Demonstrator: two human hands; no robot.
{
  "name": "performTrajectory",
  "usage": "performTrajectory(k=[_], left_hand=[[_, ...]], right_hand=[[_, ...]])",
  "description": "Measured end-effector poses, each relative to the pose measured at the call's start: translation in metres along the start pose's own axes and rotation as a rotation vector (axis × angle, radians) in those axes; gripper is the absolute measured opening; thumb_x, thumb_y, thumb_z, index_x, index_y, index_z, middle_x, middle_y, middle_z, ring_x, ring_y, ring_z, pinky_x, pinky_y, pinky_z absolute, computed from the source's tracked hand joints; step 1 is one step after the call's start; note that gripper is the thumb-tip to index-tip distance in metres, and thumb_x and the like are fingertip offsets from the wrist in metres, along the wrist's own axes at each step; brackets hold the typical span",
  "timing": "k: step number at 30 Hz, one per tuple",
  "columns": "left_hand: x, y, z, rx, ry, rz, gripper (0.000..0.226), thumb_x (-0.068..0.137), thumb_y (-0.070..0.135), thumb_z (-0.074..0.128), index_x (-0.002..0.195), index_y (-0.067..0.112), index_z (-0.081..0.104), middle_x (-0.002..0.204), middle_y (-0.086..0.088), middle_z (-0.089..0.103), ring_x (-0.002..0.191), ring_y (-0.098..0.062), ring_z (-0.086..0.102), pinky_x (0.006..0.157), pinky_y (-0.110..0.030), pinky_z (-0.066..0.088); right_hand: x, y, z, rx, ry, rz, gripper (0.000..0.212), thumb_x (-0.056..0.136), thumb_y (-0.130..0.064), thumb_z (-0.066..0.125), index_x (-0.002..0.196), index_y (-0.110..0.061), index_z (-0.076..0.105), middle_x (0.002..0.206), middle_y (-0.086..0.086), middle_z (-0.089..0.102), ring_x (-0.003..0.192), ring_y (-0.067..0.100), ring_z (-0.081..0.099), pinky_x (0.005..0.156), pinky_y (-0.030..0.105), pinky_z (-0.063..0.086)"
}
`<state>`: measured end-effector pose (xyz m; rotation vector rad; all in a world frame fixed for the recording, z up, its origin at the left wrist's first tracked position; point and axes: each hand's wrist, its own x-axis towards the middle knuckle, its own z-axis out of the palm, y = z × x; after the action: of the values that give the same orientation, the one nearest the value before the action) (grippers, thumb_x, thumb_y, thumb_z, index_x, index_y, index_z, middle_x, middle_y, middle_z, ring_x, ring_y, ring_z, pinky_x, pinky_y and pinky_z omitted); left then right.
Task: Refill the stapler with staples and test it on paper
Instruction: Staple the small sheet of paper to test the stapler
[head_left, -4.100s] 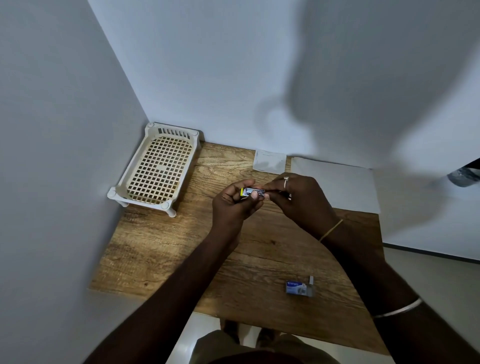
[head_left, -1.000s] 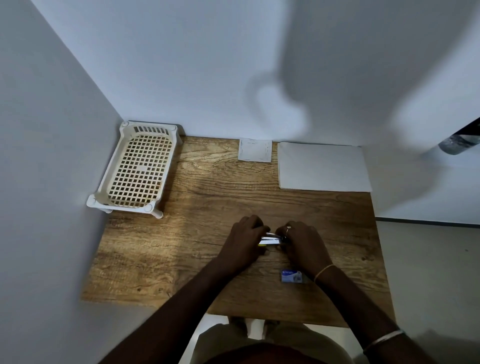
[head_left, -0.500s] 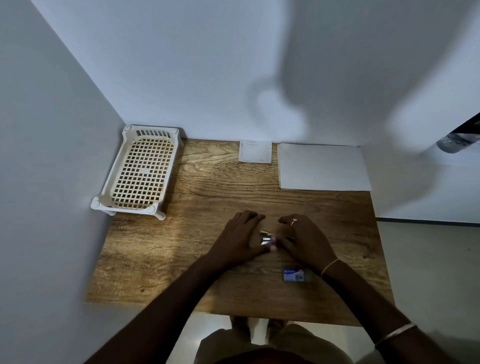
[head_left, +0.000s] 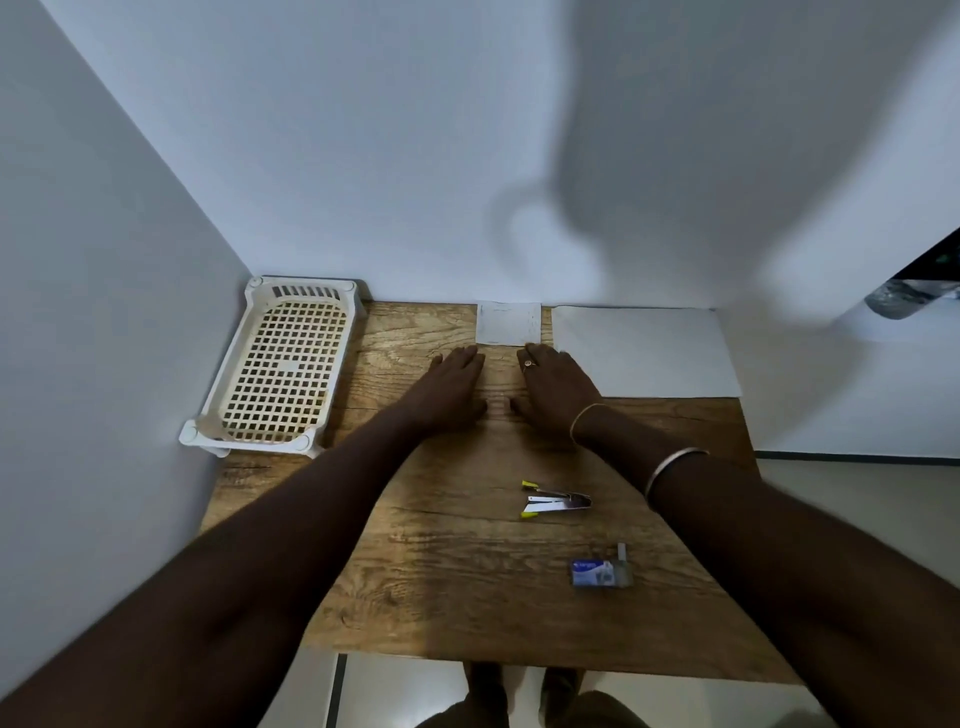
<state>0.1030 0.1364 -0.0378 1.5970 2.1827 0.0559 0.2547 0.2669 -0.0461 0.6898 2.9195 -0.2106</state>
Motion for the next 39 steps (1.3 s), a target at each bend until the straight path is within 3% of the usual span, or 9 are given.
performTrajectory(k=[10, 19, 26, 39], left_hand=[[0.039, -0.014, -0.004, 0.069, -0.088, 0.051, 0.106, 0.091, 0.062, 0.06, 0.161, 0.006, 0.003, 0.17, -0.012, -0.009, 0.157, -0.028, 0.0, 0.126, -0.051, 0.008], [0.025, -0.012, 0.008, 0.099, -0.117, 0.061, 0.101, 0.094, 0.066, 0.05, 0.161, 0.007, 0.003, 0.17, -0.012, -0.007, 0.157, -0.028, 0.0, 0.126, -0.051, 0.006], [-0.039, 0.004, 0.051, 0.109, -0.039, 0.08, 0.094, 0.095, 0.068, 0.042, 0.162, 0.011, 0.009, 0.171, -0.007, -0.002, 0.157, -0.026, 0.003, 0.126, -0.051, 0.006], [-0.118, 0.027, 0.101, 0.11, 0.016, 0.092, 0.085, 0.096, 0.066, 0.032, 0.162, 0.015, 0.015, 0.171, -0.003, 0.001, 0.157, -0.025, -0.001, 0.124, -0.044, -0.005]], right_hand=[[0.032, 0.012, 0.009, -0.033, -0.123, 0.038, 0.09, 0.092, -0.067, 0.042, 0.156, -0.008, 0.019, 0.166, 0.013, 0.014, 0.153, 0.027, 0.013, 0.123, 0.051, 0.013], [0.015, 0.009, 0.017, -0.052, -0.11, 0.017, 0.082, 0.096, -0.065, 0.034, 0.155, -0.01, 0.024, 0.166, 0.013, 0.014, 0.153, 0.028, 0.015, 0.123, 0.05, 0.013], [-0.053, -0.017, 0.03, 0.028, -0.042, 0.019, 0.069, 0.099, -0.056, 0.027, 0.15, -0.011, 0.038, 0.162, 0.011, 0.029, 0.149, 0.027, 0.026, 0.121, 0.049, 0.021], [-0.135, -0.04, 0.048, 0.09, 0.003, 0.006, 0.063, 0.102, -0.052, 0.022, 0.145, -0.015, 0.048, 0.158, 0.005, 0.038, 0.146, 0.02, 0.033, 0.122, 0.047, 0.018]])
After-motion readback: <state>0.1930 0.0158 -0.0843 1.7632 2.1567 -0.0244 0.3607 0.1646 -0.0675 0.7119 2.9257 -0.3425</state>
